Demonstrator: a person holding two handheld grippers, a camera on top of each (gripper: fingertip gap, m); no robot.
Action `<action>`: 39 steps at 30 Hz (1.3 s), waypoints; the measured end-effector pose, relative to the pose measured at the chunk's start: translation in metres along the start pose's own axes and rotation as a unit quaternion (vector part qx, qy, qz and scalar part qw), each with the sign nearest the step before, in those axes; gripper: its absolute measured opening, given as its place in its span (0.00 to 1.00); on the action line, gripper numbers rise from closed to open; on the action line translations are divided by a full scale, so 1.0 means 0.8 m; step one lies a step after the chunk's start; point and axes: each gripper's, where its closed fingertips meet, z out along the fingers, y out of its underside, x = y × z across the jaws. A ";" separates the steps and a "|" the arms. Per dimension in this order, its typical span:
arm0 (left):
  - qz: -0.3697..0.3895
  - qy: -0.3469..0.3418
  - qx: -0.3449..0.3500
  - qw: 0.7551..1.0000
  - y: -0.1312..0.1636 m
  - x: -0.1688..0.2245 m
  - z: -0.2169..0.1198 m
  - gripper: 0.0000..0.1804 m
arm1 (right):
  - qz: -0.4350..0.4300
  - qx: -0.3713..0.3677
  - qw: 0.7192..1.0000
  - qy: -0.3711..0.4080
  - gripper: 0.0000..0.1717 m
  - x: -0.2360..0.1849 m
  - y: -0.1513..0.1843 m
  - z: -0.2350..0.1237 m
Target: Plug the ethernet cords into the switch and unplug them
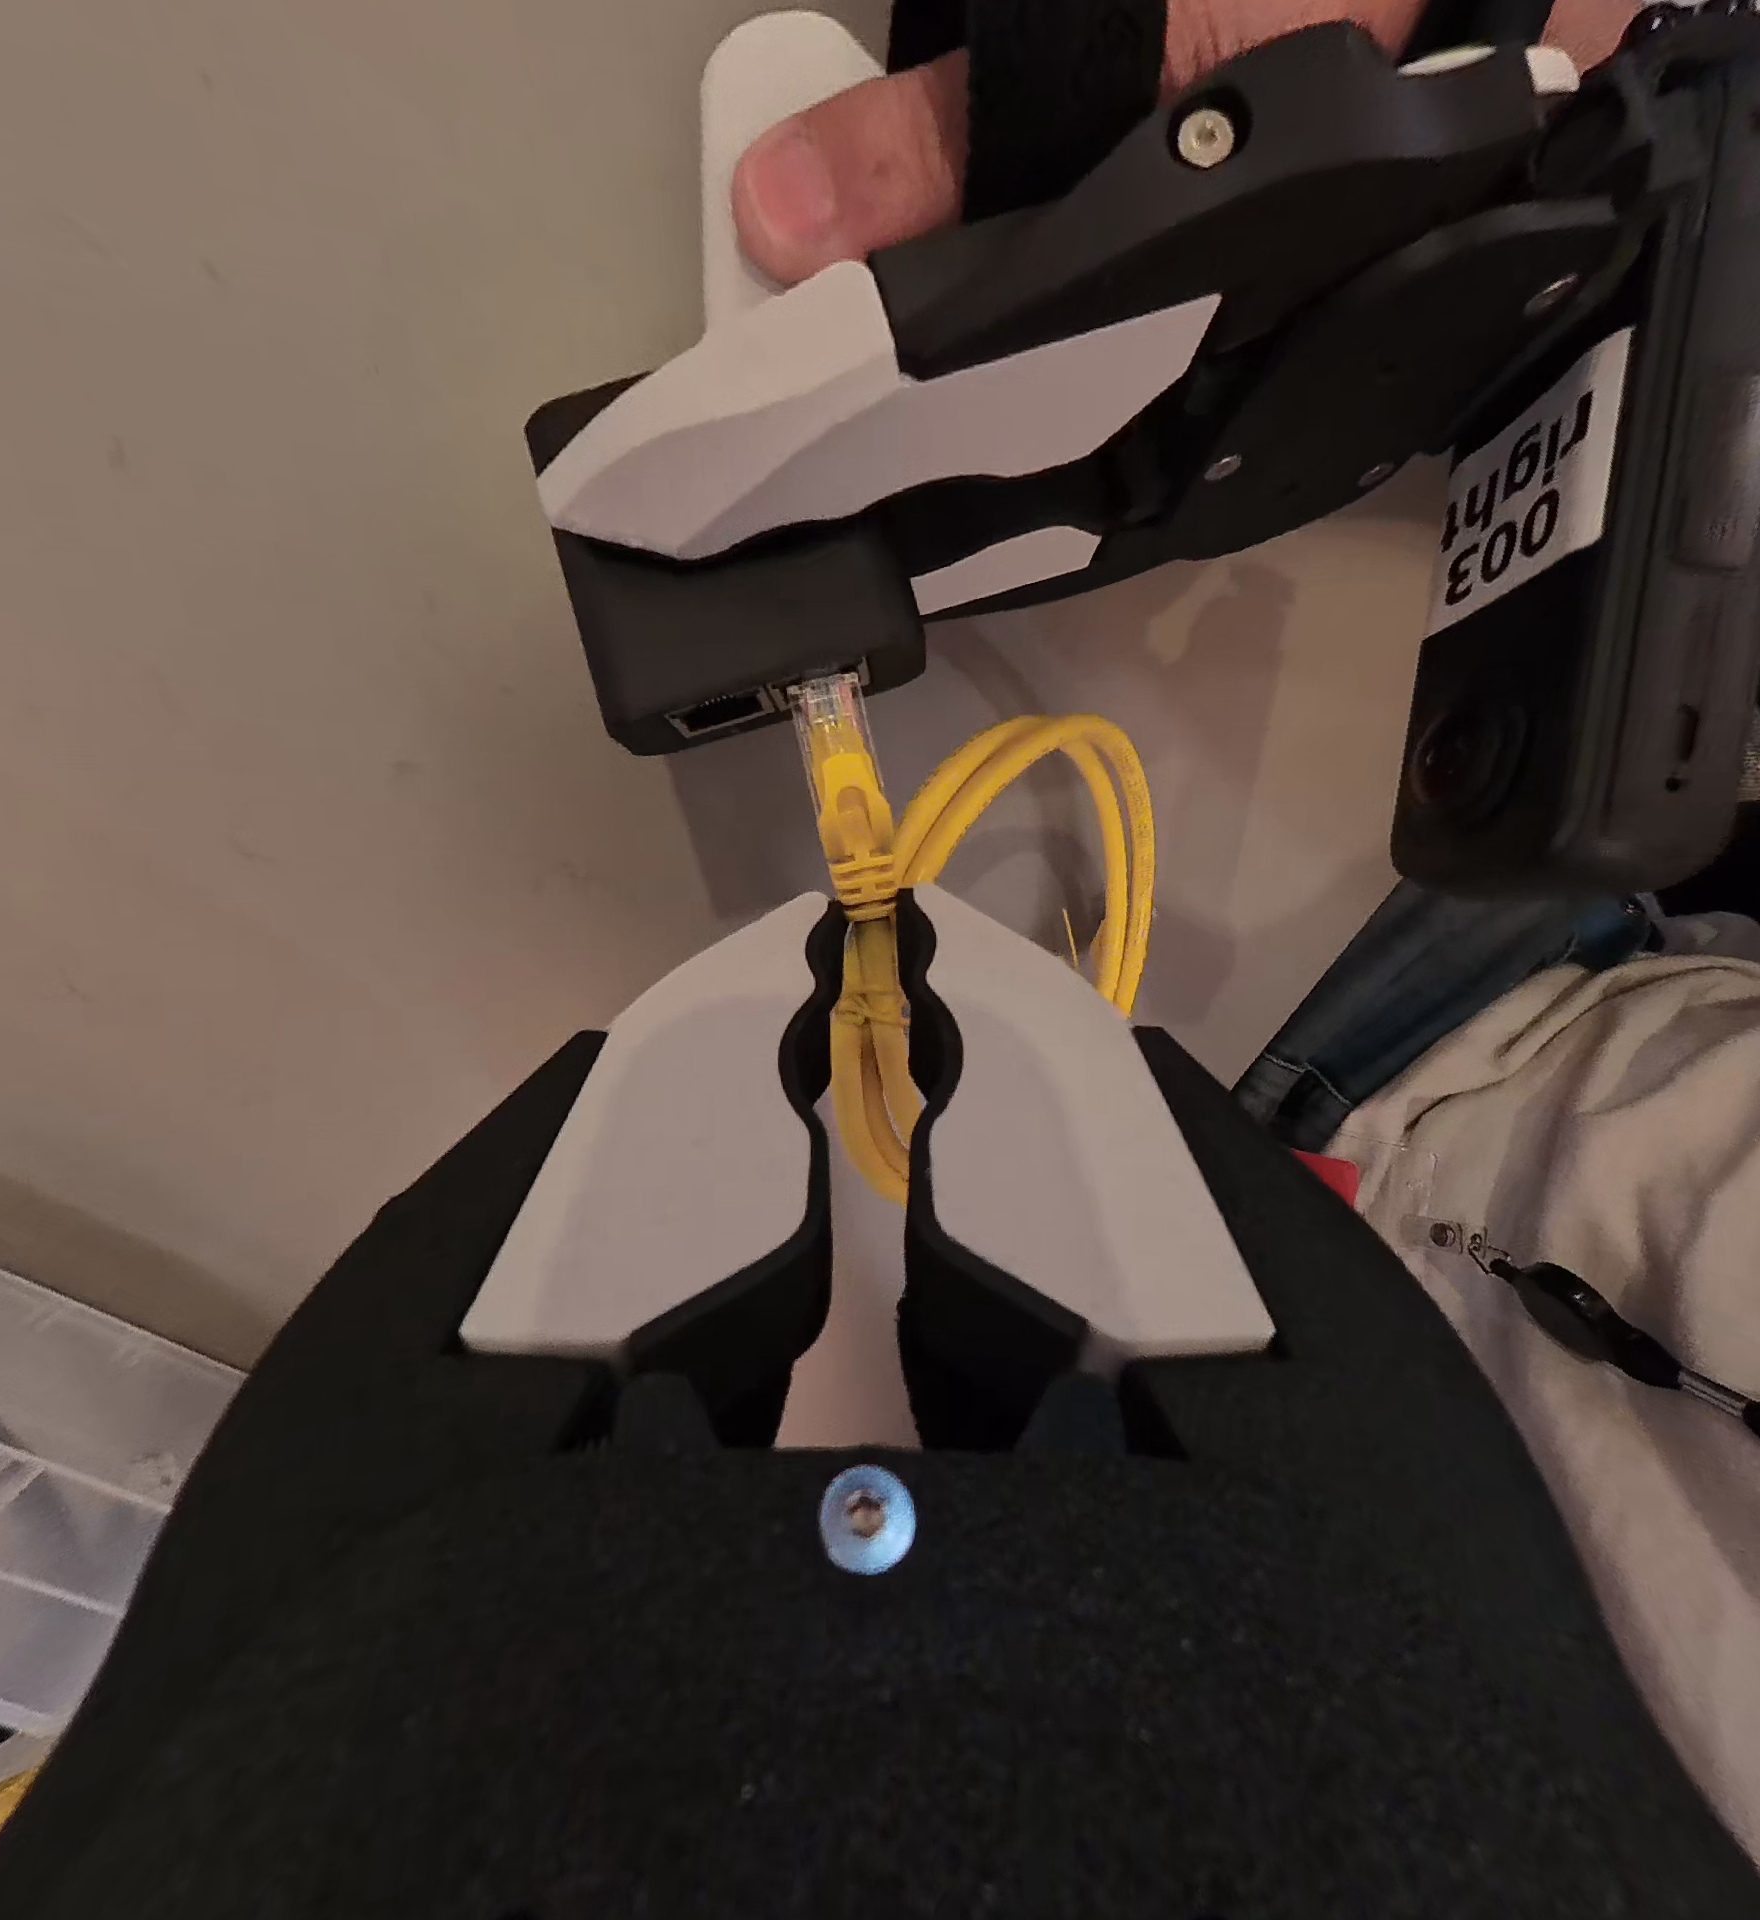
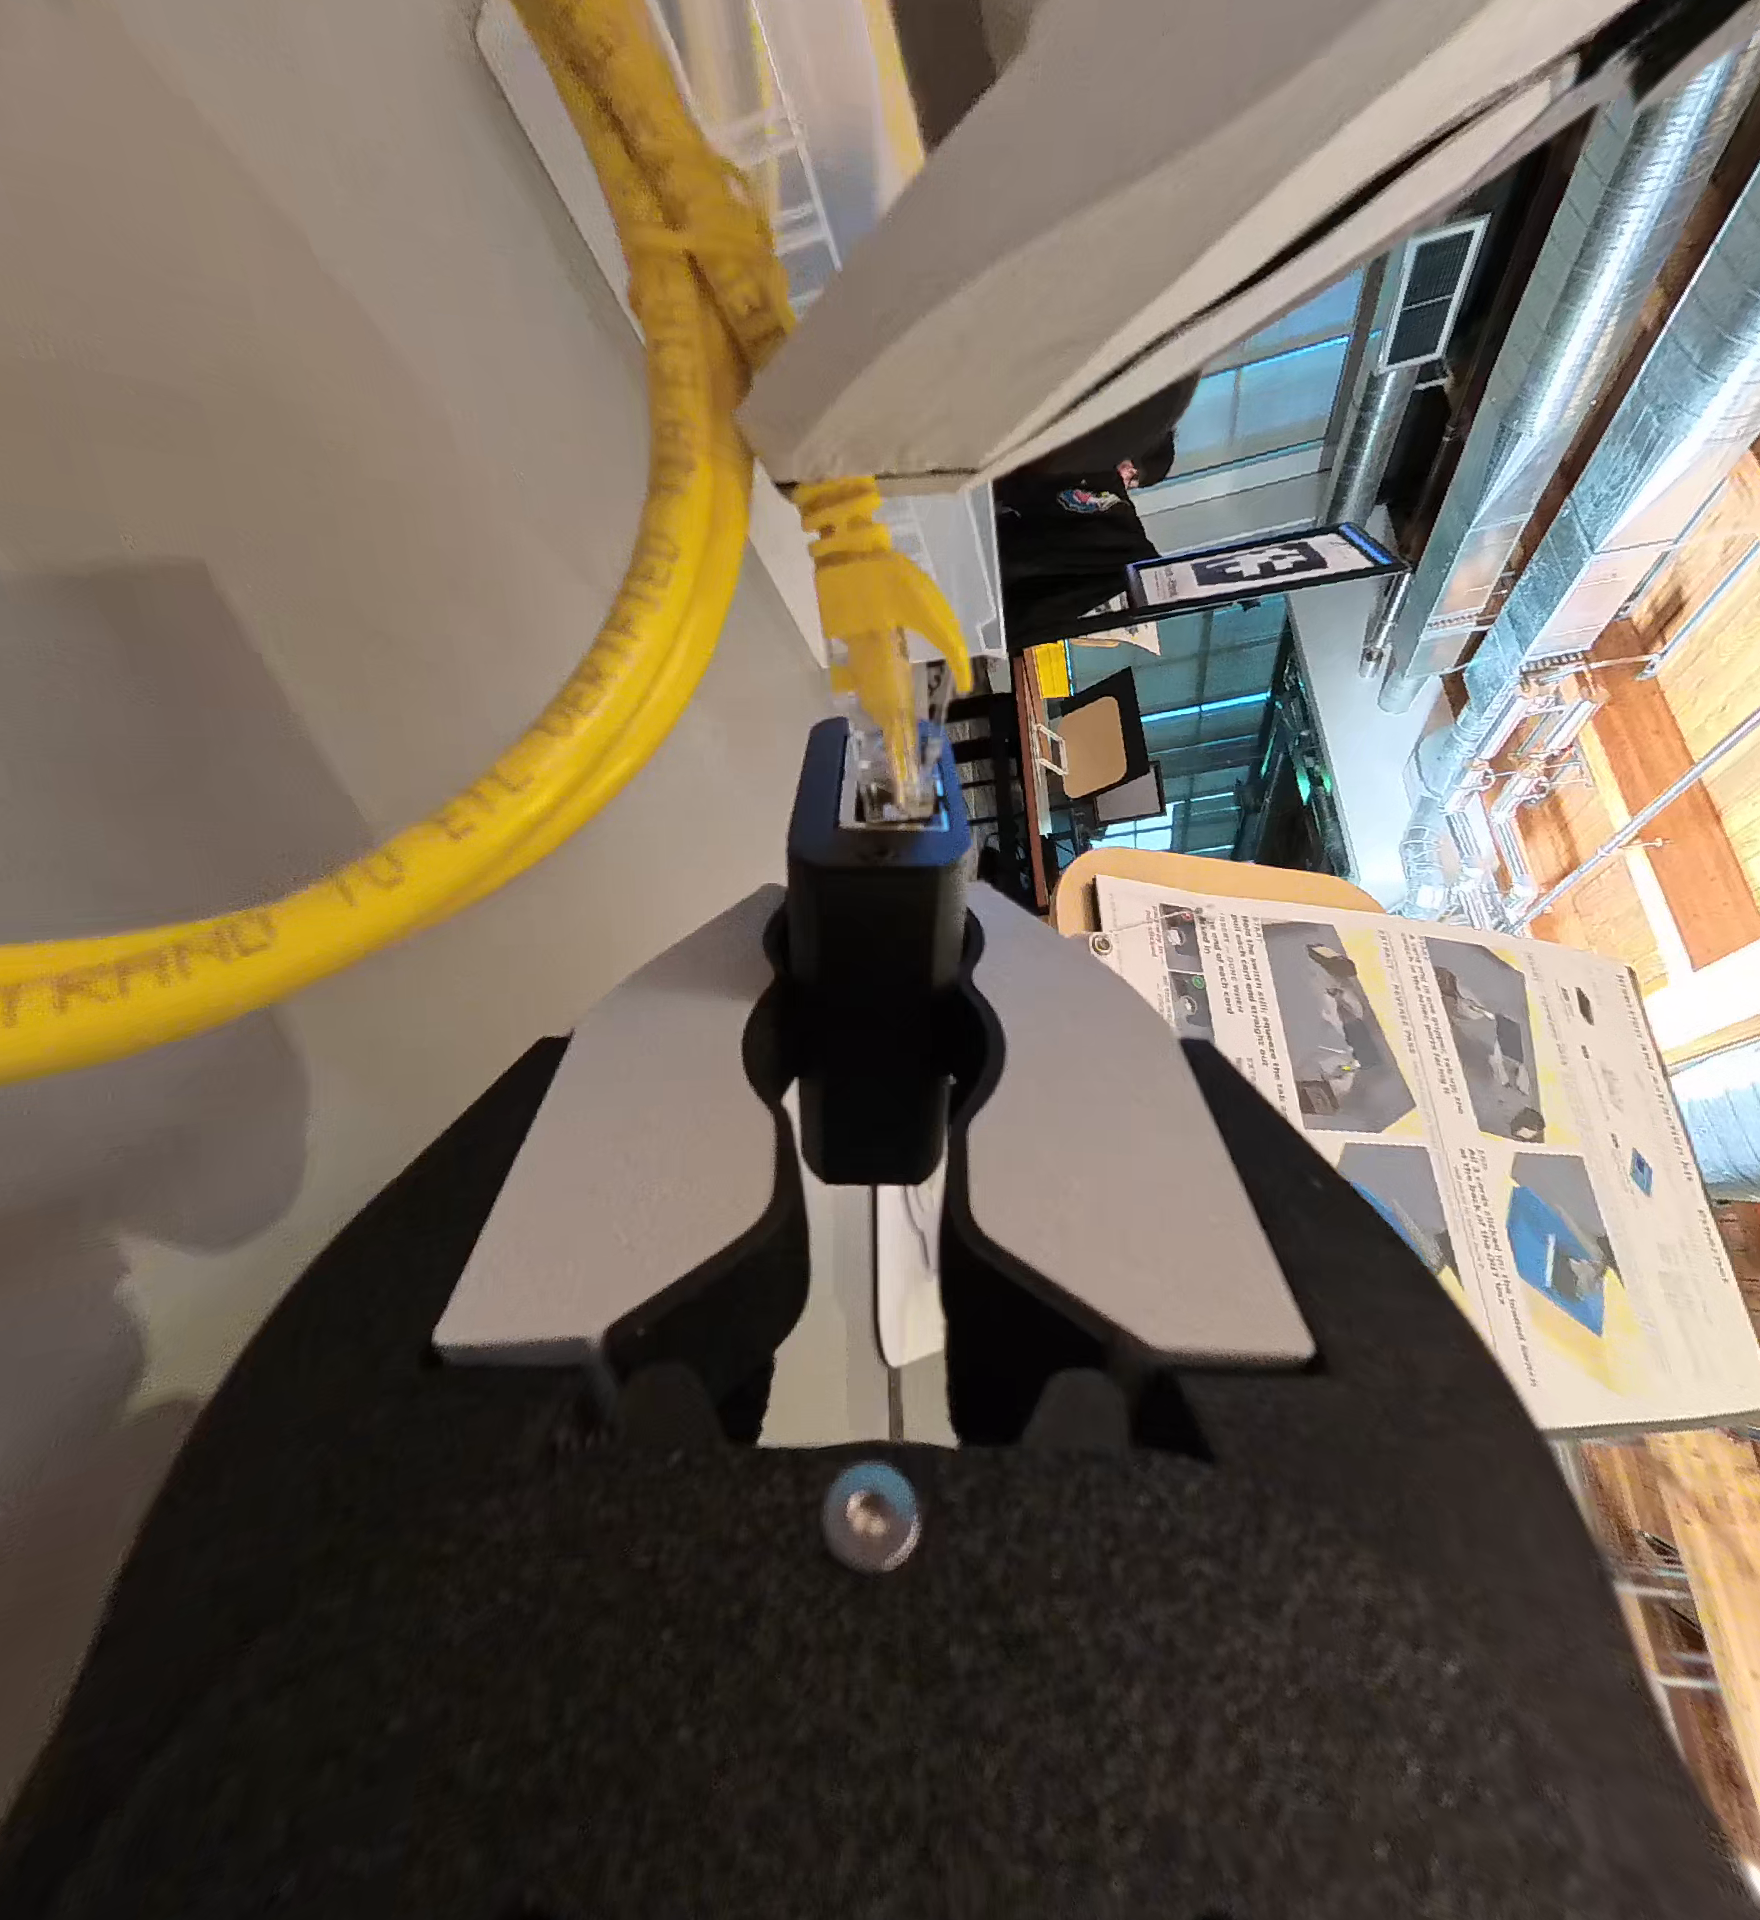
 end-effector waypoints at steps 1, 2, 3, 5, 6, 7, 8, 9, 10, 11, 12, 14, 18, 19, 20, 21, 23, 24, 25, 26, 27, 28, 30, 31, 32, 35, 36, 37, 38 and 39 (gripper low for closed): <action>-0.002 0.003 0.001 1.000 -0.001 0.000 -0.002 0.05 | 0.000 -0.002 1.000 0.002 0.14 0.001 0.001 0.000; -0.003 0.007 -0.001 1.000 -0.002 0.000 -0.003 0.05 | -0.002 -0.003 1.000 0.004 0.14 0.002 0.002 0.000; -0.003 0.010 -0.009 1.000 0.000 0.000 -0.003 0.05 | -0.008 -0.004 1.000 0.005 0.14 0.002 0.001 0.000; 0.002 0.014 -0.032 0.999 0.006 0.000 0.001 0.05 | -0.016 -0.005 1.000 0.009 0.14 0.002 -0.002 0.000; 0.003 0.012 -0.038 0.999 0.008 -0.001 0.004 0.05 | -0.021 -0.013 1.000 0.007 0.14 0.000 -0.001 0.001; 0.002 0.017 -0.045 0.999 0.010 0.000 0.006 0.05 | -0.028 -0.013 1.000 0.005 0.14 -0.002 -0.001 0.002; 0.000 0.025 -0.045 0.999 0.010 0.001 0.007 0.05 | -0.032 -0.011 0.999 0.007 0.14 -0.002 -0.002 0.001; -0.003 0.031 -0.042 0.999 0.009 0.001 0.007 0.05 | -0.036 -0.013 0.999 0.007 0.14 -0.002 -0.001 0.001; -0.007 0.033 -0.037 0.999 0.007 0.000 0.006 0.05 | -0.040 -0.017 0.999 0.007 0.14 -0.001 0.001 0.001; -0.009 0.035 -0.031 0.999 0.005 -0.002 0.004 0.05 | -0.047 -0.021 0.999 0.010 0.14 0.000 0.003 0.000; -0.011 0.041 -0.025 0.999 0.003 -0.002 0.003 0.05 | -0.052 -0.023 0.998 0.009 0.14 -0.001 0.004 0.001; -0.017 0.049 -0.011 0.999 -0.001 -0.003 -0.001 0.05 | -0.058 -0.024 0.998 0.005 0.14 -0.006 0.004 0.001; -0.027 0.064 0.013 0.998 -0.007 -0.005 -0.009 0.05 | -0.033 -0.018 0.999 -0.007 0.14 -0.012 0.000 0.004; -0.028 0.063 0.020 0.997 -0.008 -0.006 -0.008 0.05 | -0.024 -0.018 1.000 -0.007 0.14 -0.011 0.002 0.004; -0.029 0.060 0.026 0.997 -0.008 -0.007 -0.008 0.05 | -0.016 -0.018 1.000 -0.008 0.14 -0.011 0.003 0.004; -0.026 0.057 0.030 0.998 -0.007 -0.007 -0.006 0.05 | -0.003 -0.017 1.000 -0.012 0.14 -0.012 0.004 0.004; -0.014 0.044 0.047 0.998 -0.009 -0.008 -0.003 0.05 | 0.009 -0.025 1.000 -0.010 0.14 -0.011 0.009 0.004; -0.010 0.040 0.059 0.997 -0.010 -0.007 -0.001 0.05 | 0.019 -0.026 0.999 -0.009 0.14 -0.009 0.010 0.004; -0.014 0.043 0.068 0.997 -0.011 -0.006 0.000 0.05 | 0.040 -0.019 0.999 -0.009 0.14 -0.007 0.008 0.003; -0.017 0.047 0.081 0.995 -0.012 -0.005 0.001 0.05 | 0.058 -0.017 0.998 -0.010 0.13 -0.005 0.009 0.002; -0.017 0.050 0.095 0.994 -0.014 -0.005 0.002 0.05 | 0.052 -0.019 0.998 -0.005 0.13 -0.003 0.011 0.001; -0.021 0.052 0.106 0.993 -0.015 -0.005 0.004 0.05 | 0.040 -0.023 0.999 0.000 0.13 -0.001 0.012 0.000; -0.018 0.048 0.129 0.990 -0.019 -0.008 0.003 0.05 | 0.049 -0.024 0.998 -0.007 0.14 -0.004 0.015 0.000; -0.015 0.043 0.142 0.989 -0.021 -0.009 0.001 0.05 | 0.050 -0.024 0.998 -0.009 0.14 -0.006 0.016 0.000; -0.011 0.038 0.149 0.988 -0.023 -0.010 -0.001 0.05 | 0.047 -0.024 0.999 -0.009 0.14 -0.006 0.016 0.000; -0.001 0.026 0.171 0.985 -0.027 -0.011 -0.005 0.05 | 0.080 -0.018 0.997 -0.015 0.14 -0.007 0.015 0.000; -0.001 0.024 0.181 0.983 -0.028 -0.011 -0.006 0.05 | 0.102 -0.012 0.995 -0.018 0.14 -0.006 0.015 0.000; -0.002 0.023 0.191 0.981 -0.029 -0.010 -0.006 0.05 | 0.121 -0.005 0.992 -0.022 0.14 -0.006 0.015 0.001; -0.005 0.023 0.202 0.979 -0.030 -0.009 -0.006 0.05 | 0.131 0.000 0.991 -0.022 0.14 -0.004 0.015 0.001; -0.007 0.023 0.211 0.977 -0.030 -0.009 -0.005 0.05 | 0.136 0.001 0.991 -0.021 0.14 -0.004 0.015 0.000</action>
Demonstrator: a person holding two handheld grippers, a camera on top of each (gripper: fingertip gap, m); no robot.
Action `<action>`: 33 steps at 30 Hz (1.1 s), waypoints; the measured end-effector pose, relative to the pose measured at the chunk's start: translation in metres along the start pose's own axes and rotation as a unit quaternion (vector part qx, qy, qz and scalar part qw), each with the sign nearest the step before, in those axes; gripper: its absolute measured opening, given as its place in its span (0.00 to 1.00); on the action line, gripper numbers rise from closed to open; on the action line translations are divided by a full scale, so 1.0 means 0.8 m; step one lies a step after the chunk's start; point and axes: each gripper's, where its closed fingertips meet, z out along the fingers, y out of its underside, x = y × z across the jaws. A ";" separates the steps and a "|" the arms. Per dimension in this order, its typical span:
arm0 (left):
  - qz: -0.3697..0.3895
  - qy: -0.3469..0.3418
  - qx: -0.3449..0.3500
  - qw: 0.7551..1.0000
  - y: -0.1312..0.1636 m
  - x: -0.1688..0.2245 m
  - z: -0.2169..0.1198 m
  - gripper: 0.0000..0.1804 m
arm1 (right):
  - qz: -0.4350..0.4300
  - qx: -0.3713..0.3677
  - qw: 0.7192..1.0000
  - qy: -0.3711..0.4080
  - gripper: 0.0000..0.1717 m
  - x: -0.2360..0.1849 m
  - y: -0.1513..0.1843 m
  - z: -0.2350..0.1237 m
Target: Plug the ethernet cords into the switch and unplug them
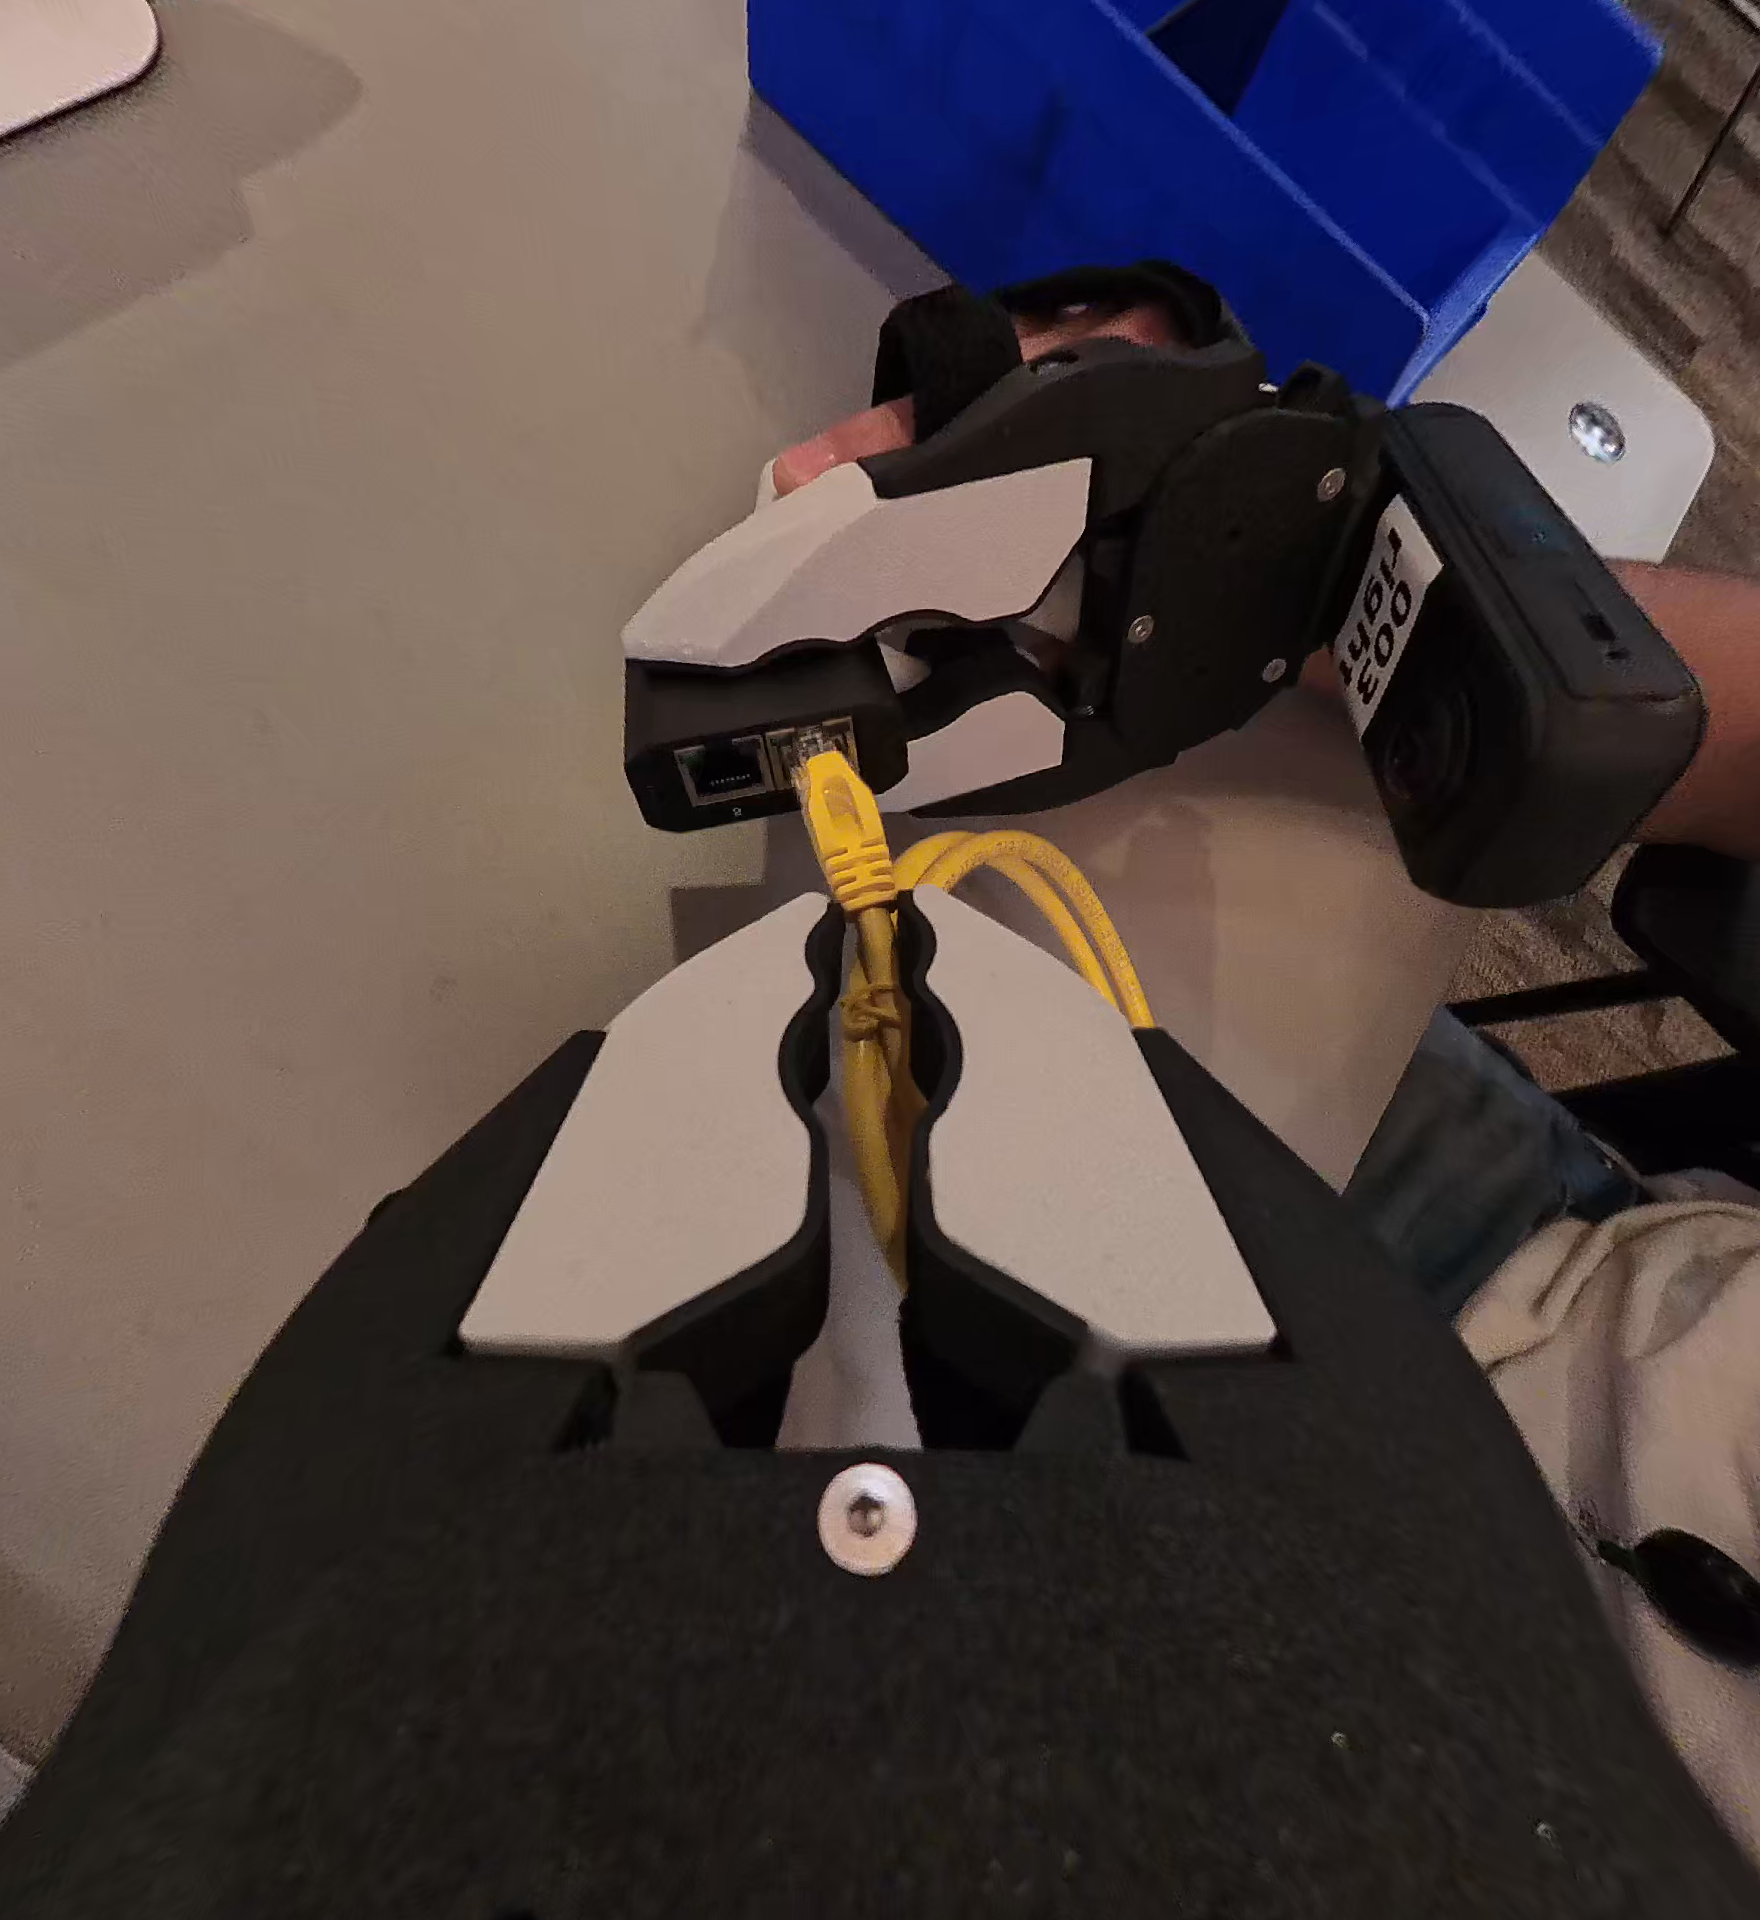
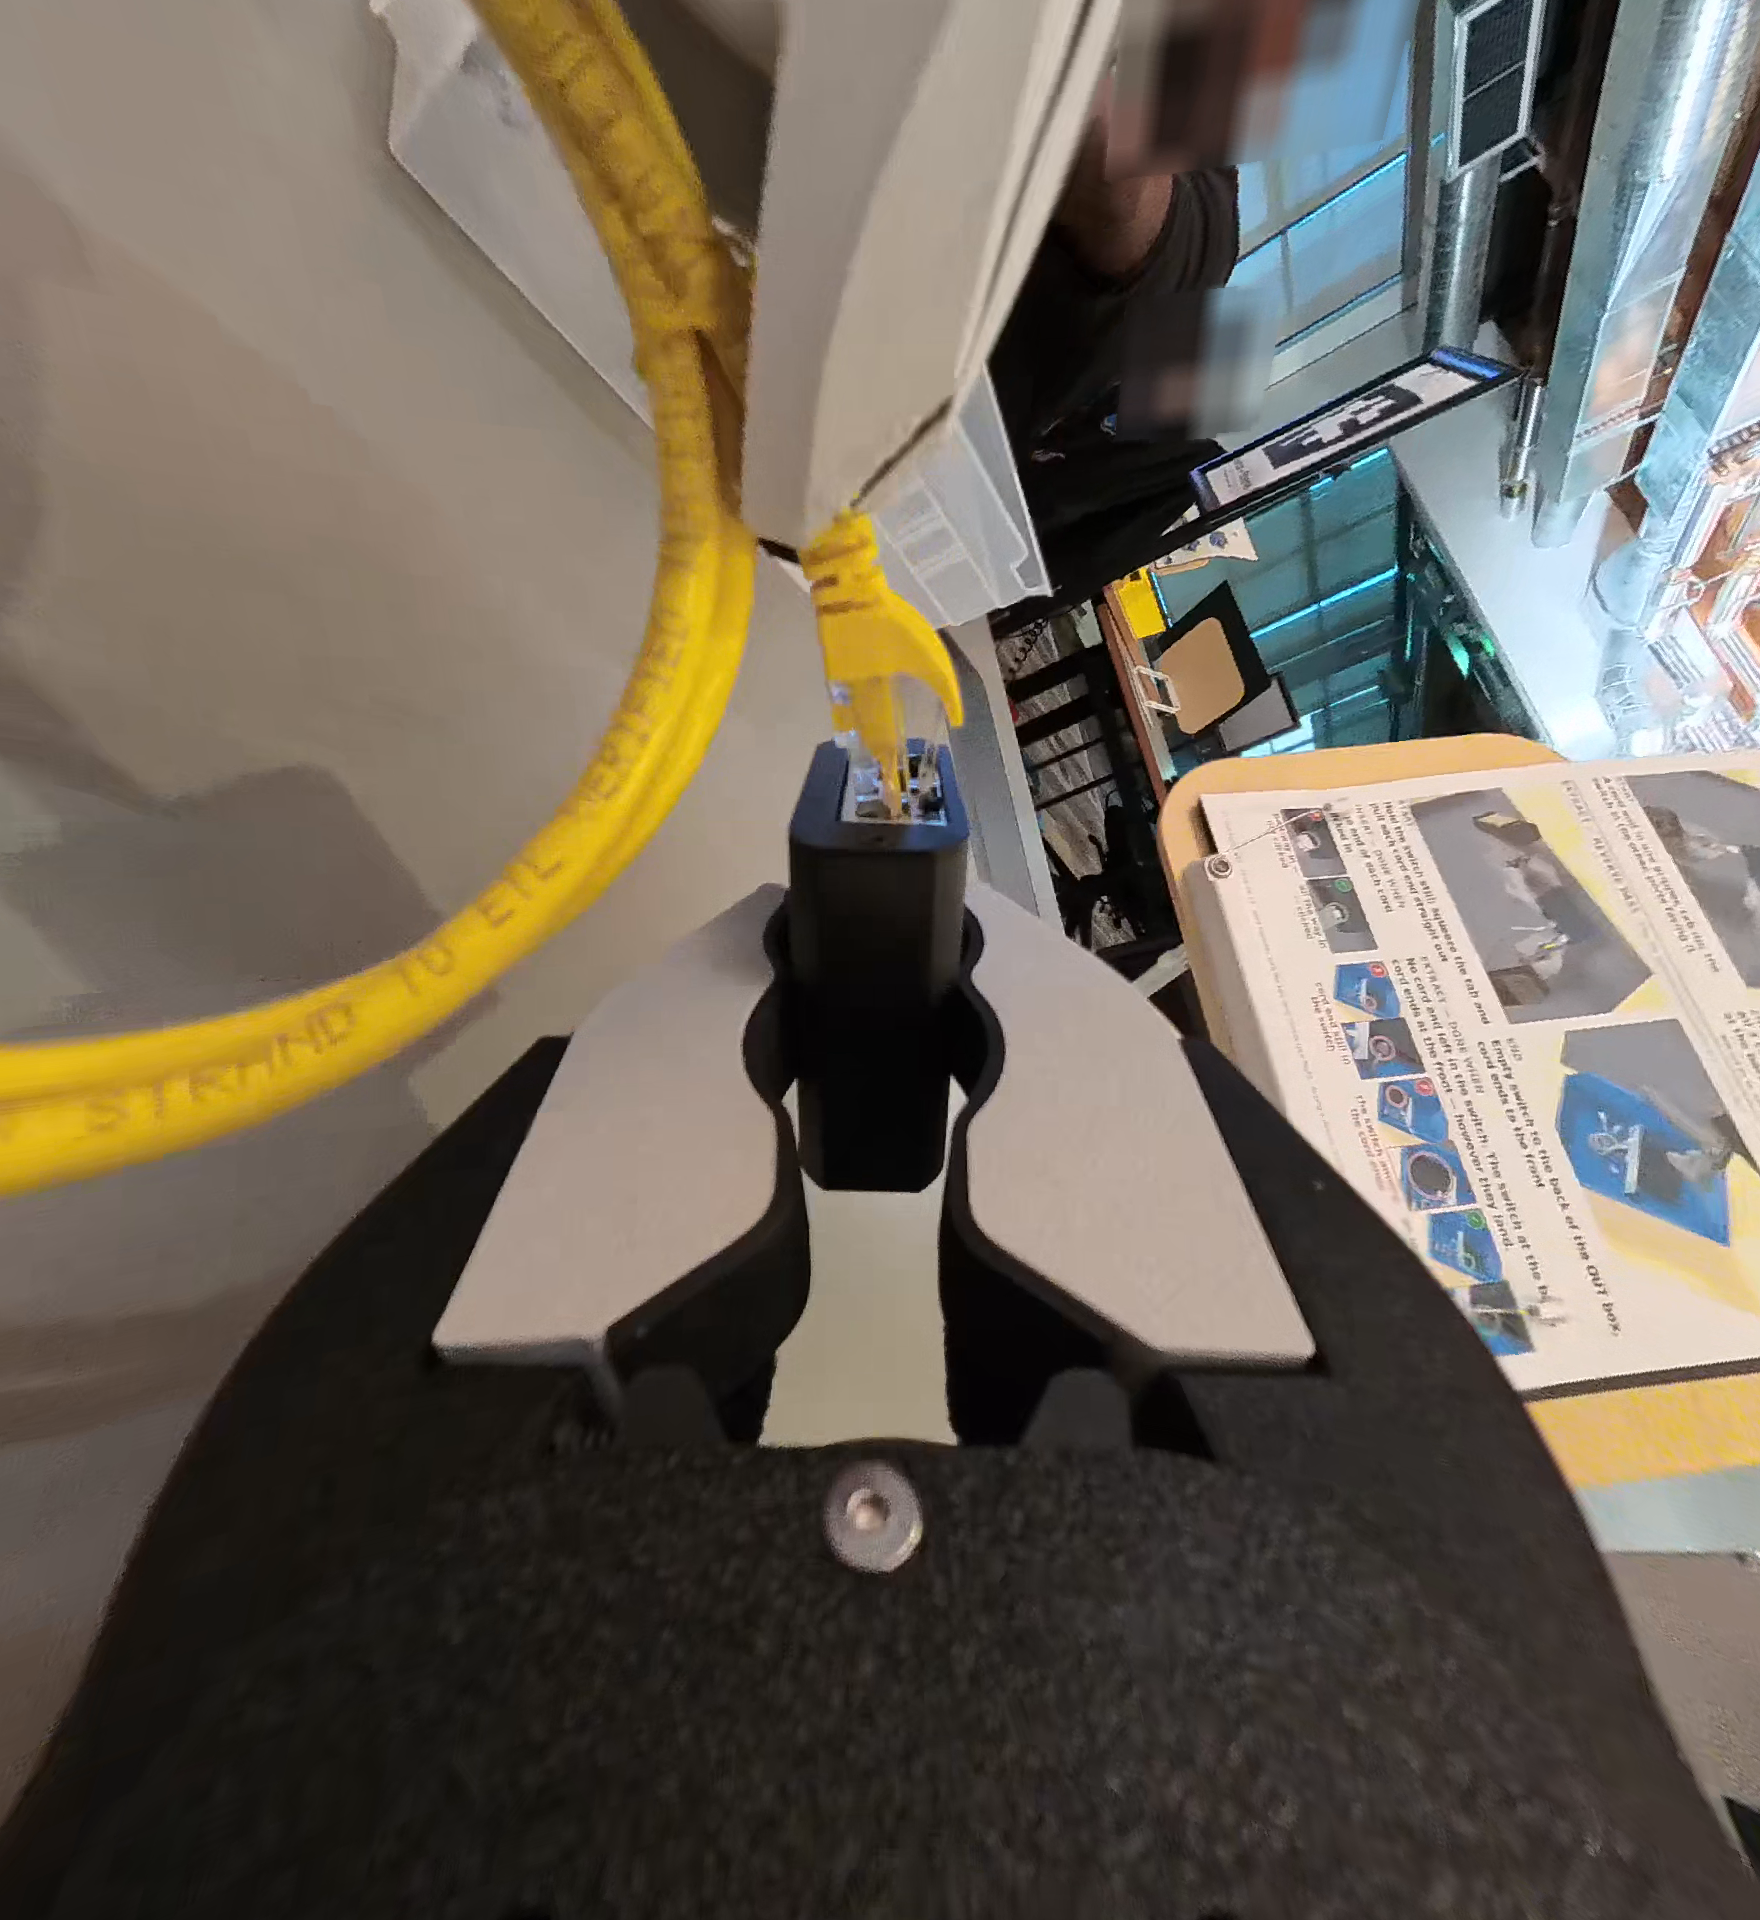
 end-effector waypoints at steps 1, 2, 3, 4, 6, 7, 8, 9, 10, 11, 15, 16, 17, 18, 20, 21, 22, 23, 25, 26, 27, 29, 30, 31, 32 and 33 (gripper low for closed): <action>-0.001 0.000 0.006 1.000 0.001 0.001 0.001 0.05 | 0.004 -0.001 1.000 -0.003 0.14 0.000 0.001 0.000; -0.001 0.000 0.009 1.000 0.002 0.001 0.001 0.06 | 0.005 -0.002 1.000 -0.006 0.14 -0.002 0.001 0.001; -0.001 0.001 0.012 1.000 0.003 0.002 0.001 0.07 | 0.005 -0.002 1.000 -0.008 0.14 -0.003 0.002 0.001; -0.001 0.003 0.018 1.000 0.004 0.004 0.001 0.10 | 0.008 -0.003 1.000 -0.012 0.14 -0.006 0.003 0.002; 0.002 0.003 0.039 0.999 0.003 0.005 -0.003 0.15 | 0.005 -0.009 1.000 -0.022 0.14 -0.012 0.008 0.004; 0.004 0.001 0.047 0.999 0.003 0.005 -0.006 0.16 | -0.001 -0.013 1.000 -0.024 0.14 -0.015 0.010 0.005; 0.005 -0.004 0.058 0.998 0.004 0.004 -0.009 0.20 | -0.003 -0.015 1.000 -0.026 0.14 -0.017 0.012 0.005; 0.006 -0.011 0.068 0.998 0.006 0.001 -0.010 0.22 | 0.001 -0.014 1.000 -0.028 0.14 -0.018 0.013 0.006; 0.006 -0.018 0.074 0.997 0.009 -0.001 -0.009 0.24 | 0.005 -0.013 1.000 -0.028 0.14 -0.017 0.012 0.006; 0.005 -0.024 0.080 0.996 0.014 -0.003 -0.008 0.25 | 0.010 -0.012 0.999 -0.028 0.14 -0.017 0.012 0.006; 0.004 -0.038 0.117 0.992 0.023 0.000 0.000 0.29 | 0.029 -0.008 0.999 -0.031 0.14 -0.017 0.013 0.006; 0.008 -0.046 0.129 0.991 0.021 0.001 -0.001 0.28 | 0.028 -0.010 0.999 -0.032 0.14 -0.019 0.014 0.007; 0.012 -0.054 0.140 0.989 0.019 0.001 -0.001 0.26 | 0.027 -0.011 0.999 -0.034 0.14 -0.020 0.015 0.007; 0.016 -0.060 0.144 0.988 0.019 0.001 0.000 0.24 | 0.027 -0.011 0.999 -0.035 0.14 -0.021 0.014 0.007; 0.019 -0.070 0.131 0.989 0.022 -0.001 0.006 0.23 | 0.032 -0.007 0.999 -0.036 0.14 -0.022 0.012 0.007; 0.020 -0.074 0.125 0.989 0.024 -0.001 0.009 0.22 | 0.034 -0.005 0.999 -0.036 0.14 -0.022 0.011 0.007; 0.021 -0.080 0.126 0.989 0.023 -0.002 0.010 0.19 | 0.034 -0.004 0.999 -0.036 0.14 -0.022 0.010 0.007; 0.022 -0.086 0.130 0.988 0.021 -0.003 0.010 0.17 | 0.034 -0.003 0.999 -0.036 0.14 -0.022 0.009 0.007; 0.026 -0.096 0.142 0.985 0.017 -0.003 0.006 0.10 | 0.033 0.001 0.999 -0.036 0.14 -0.022 0.007 0.006; 0.027 -0.100 0.148 0.984 0.015 -0.004 0.004 0.08 | 0.035 0.004 0.999 -0.035 0.14 -0.022 0.006 0.005; 0.026 -0.099 0.147 0.984 0.015 -0.004 0.003 0.08 | 0.037 0.006 0.999 -0.034 0.14 -0.021 0.006 0.005; 0.020 -0.095 0.142 0.985 0.016 -0.004 0.004 0.08 | 0.040 0.007 0.999 -0.035 0.14 -0.020 0.006 0.004; 0.016 -0.095 0.143 0.985 0.015 -0.004 0.004 0.07 | 0.040 0.008 0.999 -0.035 0.14 -0.021 0.006 0.004; 0.013 -0.096 0.143 0.985 0.014 -0.004 0.003 0.07 | 0.040 0.007 0.999 -0.036 0.14 -0.021 0.006 0.004; 0.012 -0.097 0.138 0.986 0.014 -0.004 0.004 0.07 | 0.038 0.006 0.999 -0.037 0.14 -0.022 0.006 0.004; 0.013 -0.100 0.133 0.986 0.013 -0.003 0.005 0.07 | 0.034 0.007 0.999 -0.036 0.13 -0.022 0.004 0.003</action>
